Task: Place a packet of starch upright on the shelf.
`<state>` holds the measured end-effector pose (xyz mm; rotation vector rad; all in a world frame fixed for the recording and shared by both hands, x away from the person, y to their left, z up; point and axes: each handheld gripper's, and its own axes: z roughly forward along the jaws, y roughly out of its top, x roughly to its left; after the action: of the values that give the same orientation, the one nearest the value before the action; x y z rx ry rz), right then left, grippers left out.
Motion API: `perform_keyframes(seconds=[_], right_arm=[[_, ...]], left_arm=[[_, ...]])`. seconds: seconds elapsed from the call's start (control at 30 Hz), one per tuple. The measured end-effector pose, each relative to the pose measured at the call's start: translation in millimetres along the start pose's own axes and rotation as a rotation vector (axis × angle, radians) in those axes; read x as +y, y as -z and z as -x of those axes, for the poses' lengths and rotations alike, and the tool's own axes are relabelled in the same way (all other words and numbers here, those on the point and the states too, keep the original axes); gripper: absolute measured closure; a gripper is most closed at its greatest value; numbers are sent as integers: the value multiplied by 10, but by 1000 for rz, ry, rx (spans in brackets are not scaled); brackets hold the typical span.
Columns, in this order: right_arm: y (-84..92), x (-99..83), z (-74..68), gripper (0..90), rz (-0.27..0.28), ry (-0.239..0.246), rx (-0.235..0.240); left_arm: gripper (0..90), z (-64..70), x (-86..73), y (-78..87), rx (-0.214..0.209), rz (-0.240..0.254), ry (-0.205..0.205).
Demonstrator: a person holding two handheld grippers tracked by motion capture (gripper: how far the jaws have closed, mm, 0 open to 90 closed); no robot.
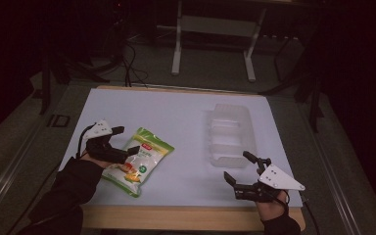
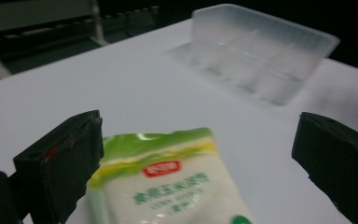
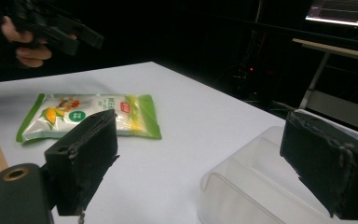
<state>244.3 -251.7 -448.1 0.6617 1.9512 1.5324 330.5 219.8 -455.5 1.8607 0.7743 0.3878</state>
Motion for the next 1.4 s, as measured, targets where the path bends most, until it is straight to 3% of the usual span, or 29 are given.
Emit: perform_keyframes(seconds=[0.1, 0.13, 0.4, 0.73, 1.0, 1.17, 1.4], right_arm=[[-4, -3, -4, 108, -3, -6, 4], [-5, -4, -4, 108, -3, -7, 5], [-17, -10, -9, 108, -8, -3, 16], [-42, -22, -24, 109, -21, -2, 29], [-58, -29, -36, 109, -29, 4, 40], [-59, -30, -38, 109, -34, 3, 48], [-68, -35, -45, 109, -35, 5, 53]], left_arm=[[42, -64, 21, -82, -3, -26, 6], [43, -76, 22, -108, 17, -31, 9], [79, -200, 46, -280, 46, -82, 4], [142, -404, 10, -503, 44, -135, 33], [152, -524, -56, -722, 74, -253, 55], [212, -603, -120, -785, 92, -291, 94], [214, -706, -227, -880, 102, -339, 144]])
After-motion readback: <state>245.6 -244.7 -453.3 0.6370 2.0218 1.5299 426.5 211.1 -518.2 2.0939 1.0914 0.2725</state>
